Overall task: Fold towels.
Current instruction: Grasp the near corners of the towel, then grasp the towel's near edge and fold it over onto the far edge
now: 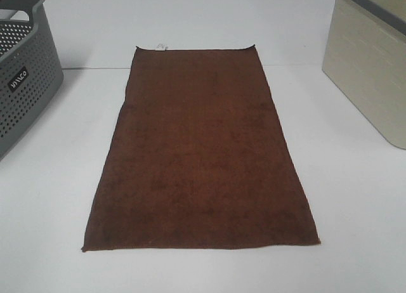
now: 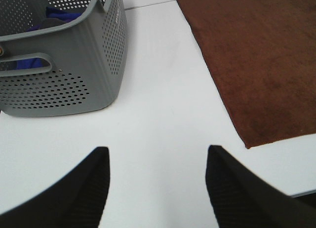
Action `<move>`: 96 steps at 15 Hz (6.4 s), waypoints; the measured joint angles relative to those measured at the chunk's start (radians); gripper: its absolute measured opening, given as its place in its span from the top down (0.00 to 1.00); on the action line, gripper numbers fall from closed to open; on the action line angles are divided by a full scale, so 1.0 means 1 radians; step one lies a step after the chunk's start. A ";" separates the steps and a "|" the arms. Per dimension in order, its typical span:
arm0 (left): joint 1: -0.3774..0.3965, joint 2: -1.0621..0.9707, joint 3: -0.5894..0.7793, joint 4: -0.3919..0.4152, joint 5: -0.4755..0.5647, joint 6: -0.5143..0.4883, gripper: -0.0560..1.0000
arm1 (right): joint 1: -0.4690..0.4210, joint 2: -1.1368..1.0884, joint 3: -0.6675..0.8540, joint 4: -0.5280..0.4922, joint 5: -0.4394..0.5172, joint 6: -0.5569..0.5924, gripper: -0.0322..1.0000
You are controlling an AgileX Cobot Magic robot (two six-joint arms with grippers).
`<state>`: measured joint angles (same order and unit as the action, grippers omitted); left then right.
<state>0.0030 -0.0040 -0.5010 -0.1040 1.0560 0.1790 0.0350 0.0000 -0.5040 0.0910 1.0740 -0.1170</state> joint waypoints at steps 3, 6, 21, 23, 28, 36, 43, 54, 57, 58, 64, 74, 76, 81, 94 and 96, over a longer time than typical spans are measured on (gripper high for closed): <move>0.000 0.000 0.000 0.000 0.000 0.000 0.42 | 0.000 0.000 0.000 0.000 0.000 0.000 0.20; 0.000 0.000 0.000 0.000 0.000 0.000 0.42 | 0.000 0.000 0.000 0.000 0.000 0.000 0.20; 0.000 0.000 0.000 0.000 0.000 0.000 0.42 | 0.000 0.000 0.000 0.000 0.000 0.000 0.20; 0.000 0.000 0.000 0.000 0.000 0.000 0.42 | 0.000 0.000 0.000 0.000 0.000 0.000 0.20; 0.000 0.000 0.000 0.000 0.000 0.000 0.42 | 0.000 0.000 0.000 0.000 0.000 0.000 0.20; 0.000 0.000 -0.001 0.000 -0.004 0.000 0.42 | 0.000 0.000 0.000 -0.002 0.000 0.000 0.20; 0.000 0.186 0.059 -0.173 -0.395 -0.030 0.42 | 0.000 0.278 -0.020 0.011 -0.190 0.117 0.24; 0.000 1.304 0.046 -0.767 -0.581 0.333 0.42 | 0.000 1.170 -0.021 0.268 -0.526 0.012 0.24; 0.000 1.518 -0.024 -1.003 -0.544 0.571 0.42 | -0.004 1.356 -0.021 0.408 -0.626 -0.124 0.24; 0.000 1.572 -0.038 -1.075 -0.535 0.643 0.42 | -0.004 1.409 -0.023 0.474 -0.643 -0.194 0.24; 0.000 1.825 -0.051 -1.440 -0.441 1.069 0.42 | -0.004 1.668 -0.146 0.742 -0.628 -0.528 0.24; -0.095 1.986 -0.127 -1.565 -0.380 1.212 0.42 | -0.004 1.822 -0.162 0.998 -0.523 -0.785 0.25; -0.112 1.990 -0.139 -1.569 -0.388 1.212 0.43 | 0.003 1.846 -0.164 1.020 -0.483 -0.787 0.28; -0.113 1.998 -0.139 -1.577 -0.430 1.212 0.71 | 0.106 1.884 -0.197 1.039 -0.512 -0.770 0.49; -0.113 1.838 -0.118 -1.237 -0.456 0.964 0.95 | 0.106 1.725 -0.133 0.901 -0.521 -0.520 0.97; -0.113 1.810 -0.056 -1.217 -0.456 0.946 0.95 | 0.106 1.678 -0.066 0.899 -0.510 -0.518 0.97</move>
<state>-0.1100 1.8060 -0.5570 -1.3210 0.6000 1.1250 0.1410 1.6780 -0.5700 0.9900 0.5640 -0.6350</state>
